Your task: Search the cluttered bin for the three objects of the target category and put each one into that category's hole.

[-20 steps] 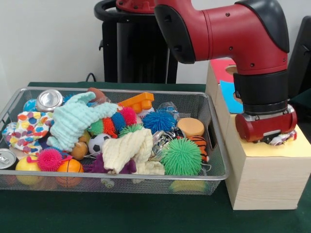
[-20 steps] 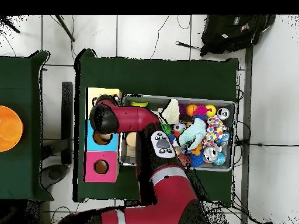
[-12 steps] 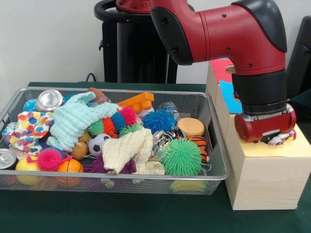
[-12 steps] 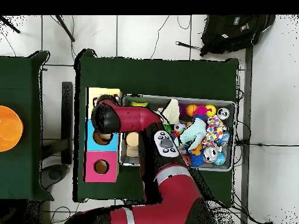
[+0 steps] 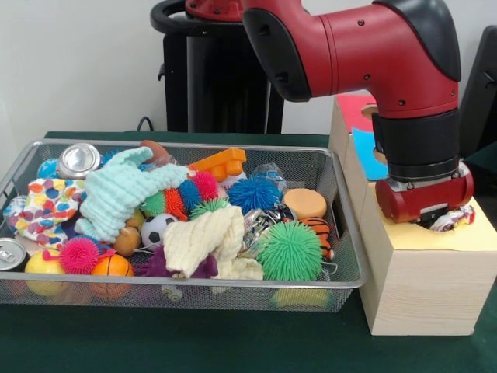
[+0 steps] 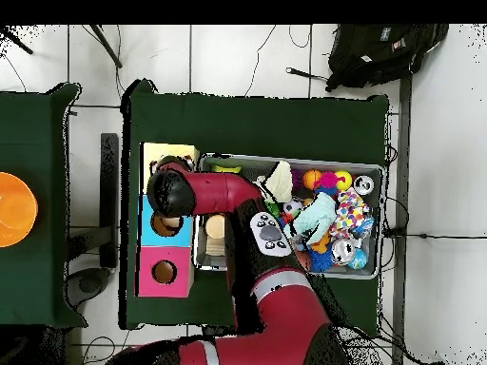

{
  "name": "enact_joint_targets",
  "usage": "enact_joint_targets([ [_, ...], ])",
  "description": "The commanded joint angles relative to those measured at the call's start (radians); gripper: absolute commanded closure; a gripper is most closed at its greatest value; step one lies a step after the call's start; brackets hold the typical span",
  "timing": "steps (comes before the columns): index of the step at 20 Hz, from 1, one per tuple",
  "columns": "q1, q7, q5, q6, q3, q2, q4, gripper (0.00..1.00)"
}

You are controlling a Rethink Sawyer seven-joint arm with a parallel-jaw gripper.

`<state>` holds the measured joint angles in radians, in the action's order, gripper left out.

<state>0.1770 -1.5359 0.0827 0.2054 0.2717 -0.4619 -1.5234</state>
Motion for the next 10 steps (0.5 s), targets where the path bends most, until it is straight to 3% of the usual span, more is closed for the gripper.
enact_joint_targets([
  [1,0.049,-0.091,-0.009,0.148,0.004,-0.034,-0.024,0.00],
  [10,0.045,-0.105,-0.020,0.234,-0.004,-0.137,-0.056,0.00],
])
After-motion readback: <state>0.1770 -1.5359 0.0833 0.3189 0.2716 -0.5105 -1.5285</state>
